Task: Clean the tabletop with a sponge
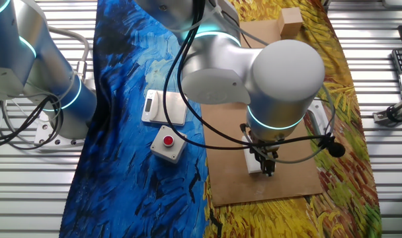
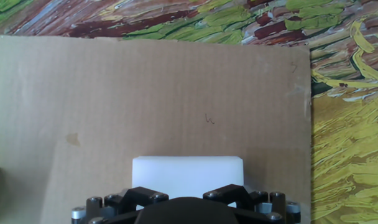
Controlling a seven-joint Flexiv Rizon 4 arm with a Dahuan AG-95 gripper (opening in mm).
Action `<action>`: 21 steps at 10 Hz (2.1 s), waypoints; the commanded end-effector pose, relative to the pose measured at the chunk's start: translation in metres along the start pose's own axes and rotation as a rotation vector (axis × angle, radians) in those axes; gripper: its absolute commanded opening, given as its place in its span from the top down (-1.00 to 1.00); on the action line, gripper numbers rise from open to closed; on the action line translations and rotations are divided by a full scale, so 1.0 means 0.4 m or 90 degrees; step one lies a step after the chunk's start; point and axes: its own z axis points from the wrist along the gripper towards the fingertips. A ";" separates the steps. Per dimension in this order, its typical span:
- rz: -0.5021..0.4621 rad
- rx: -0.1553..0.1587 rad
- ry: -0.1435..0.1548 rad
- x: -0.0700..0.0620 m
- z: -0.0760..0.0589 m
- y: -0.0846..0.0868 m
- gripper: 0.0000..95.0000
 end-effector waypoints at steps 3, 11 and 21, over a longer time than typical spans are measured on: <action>-0.003 0.000 -0.001 0.000 0.000 -0.001 -1.00; -0.005 -0.003 -0.003 -0.002 0.007 -0.001 -1.00; -0.003 -0.003 -0.007 -0.001 0.036 -0.002 -1.00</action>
